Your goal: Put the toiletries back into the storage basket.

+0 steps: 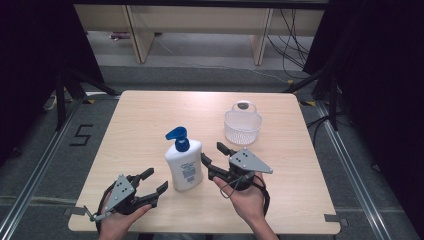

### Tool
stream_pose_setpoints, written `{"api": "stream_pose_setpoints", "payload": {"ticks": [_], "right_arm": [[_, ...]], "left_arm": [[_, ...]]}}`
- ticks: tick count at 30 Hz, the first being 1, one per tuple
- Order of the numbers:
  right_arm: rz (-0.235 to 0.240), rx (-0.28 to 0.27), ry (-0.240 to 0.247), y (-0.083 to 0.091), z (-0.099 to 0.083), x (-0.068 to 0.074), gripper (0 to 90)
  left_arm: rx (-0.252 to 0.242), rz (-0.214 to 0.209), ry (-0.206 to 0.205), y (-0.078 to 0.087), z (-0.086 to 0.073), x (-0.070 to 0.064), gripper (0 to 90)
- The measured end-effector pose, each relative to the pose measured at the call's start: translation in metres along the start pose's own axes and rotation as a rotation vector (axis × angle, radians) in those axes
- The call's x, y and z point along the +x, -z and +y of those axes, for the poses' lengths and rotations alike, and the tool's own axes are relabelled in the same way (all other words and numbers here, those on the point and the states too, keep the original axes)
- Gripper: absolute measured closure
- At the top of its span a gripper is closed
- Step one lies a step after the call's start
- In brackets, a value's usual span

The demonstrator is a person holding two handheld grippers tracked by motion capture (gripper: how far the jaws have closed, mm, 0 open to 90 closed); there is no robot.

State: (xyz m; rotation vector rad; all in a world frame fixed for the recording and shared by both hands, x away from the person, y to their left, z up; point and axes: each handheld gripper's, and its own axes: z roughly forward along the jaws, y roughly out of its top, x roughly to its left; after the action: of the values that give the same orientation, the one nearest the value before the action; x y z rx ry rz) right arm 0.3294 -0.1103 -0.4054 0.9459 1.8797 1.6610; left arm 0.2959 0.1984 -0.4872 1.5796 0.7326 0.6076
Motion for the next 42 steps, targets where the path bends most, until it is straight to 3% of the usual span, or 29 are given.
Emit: {"api": "stream_pose_setpoints", "payload": {"ticks": [2,5,7,10,13,15,17,19,20,25,26,27,29,32,34,37,41,42], "right_arm": [[-0.002,-0.007,0.013,-0.001,0.001,0.002,38.5],[0.016,-0.018,-0.002,-0.007,0.007,0.012,38.9],[0.022,-0.028,0.009,-0.010,0.010,0.017,39.1],[0.015,-0.048,0.048,-0.016,0.020,0.026,39.1],[0.017,-0.038,0.055,-0.021,0.027,0.033,39.5],[0.022,-0.031,0.063,-0.026,0.033,0.038,40.0],[0.014,-0.047,0.102,-0.032,0.037,0.039,40.3],[0.019,-0.028,0.079,-0.035,0.040,0.045,41.1],[-0.001,-0.043,0.113,-0.037,0.042,0.043,41.1],[0.000,-0.038,0.080,-0.044,0.047,0.052,45.0],[-0.016,-0.059,0.132,-0.046,0.048,0.049,45.5],[-0.010,-0.045,0.099,-0.047,0.049,0.052,46.5],[-0.021,-0.041,0.116,-0.049,0.050,0.052,48.9],[-0.024,-0.032,0.081,-0.051,0.051,0.054,52.3],[-0.017,-0.036,0.082,-0.054,0.051,0.054,53.9],[-0.044,-0.037,0.094,-0.055,0.053,0.054,56.2],[-0.056,-0.009,0.029,-0.055,0.053,0.060,59.0],[-0.058,-0.016,0.037,-0.056,0.053,0.060,59.3]], "left_arm": [[-0.010,-0.009,-0.013,-0.002,0.001,0.001,31.1],[-0.011,-0.011,0.003,-0.005,-0.001,0.003,30.8],[-0.033,-0.031,0.010,-0.007,-0.003,0.002,30.7],[-0.016,-0.028,0.007,-0.006,-0.002,0.001,30.6],[-0.034,-0.033,0.018,-0.007,-0.002,0.001,30.6],[-0.020,-0.021,0.001,-0.005,-0.001,0.001,30.6],[-0.021,-0.020,0.000,-0.005,0.000,0.001,30.6],[-0.021,-0.020,0.000,-0.006,0.000,0.001,30.6],[-0.020,-0.021,0.002,-0.006,0.000,0.001,30.6],[-0.020,-0.024,0.002,-0.004,0.000,0.000,30.6],[-0.028,-0.026,-0.001,-0.005,0.000,0.001,30.6],[-0.041,-0.034,0.003,-0.005,0.000,0.001,30.6],[-0.025,-0.022,0.001,-0.003,0.001,0.001,30.6],[-0.024,-0.020,0.001,-0.003,0.001,0.001,30.6],[-0.024,-0.021,0.002,-0.003,0.000,0.001,30.7],[-0.023,-0.022,0.006,-0.004,0.000,0.001,30.7],[-0.021,-0.021,0.005,-0.003,0.000,0.002,30.9],[-0.021,-0.020,0.005,-0.003,0.000,0.002,31.0]]}}
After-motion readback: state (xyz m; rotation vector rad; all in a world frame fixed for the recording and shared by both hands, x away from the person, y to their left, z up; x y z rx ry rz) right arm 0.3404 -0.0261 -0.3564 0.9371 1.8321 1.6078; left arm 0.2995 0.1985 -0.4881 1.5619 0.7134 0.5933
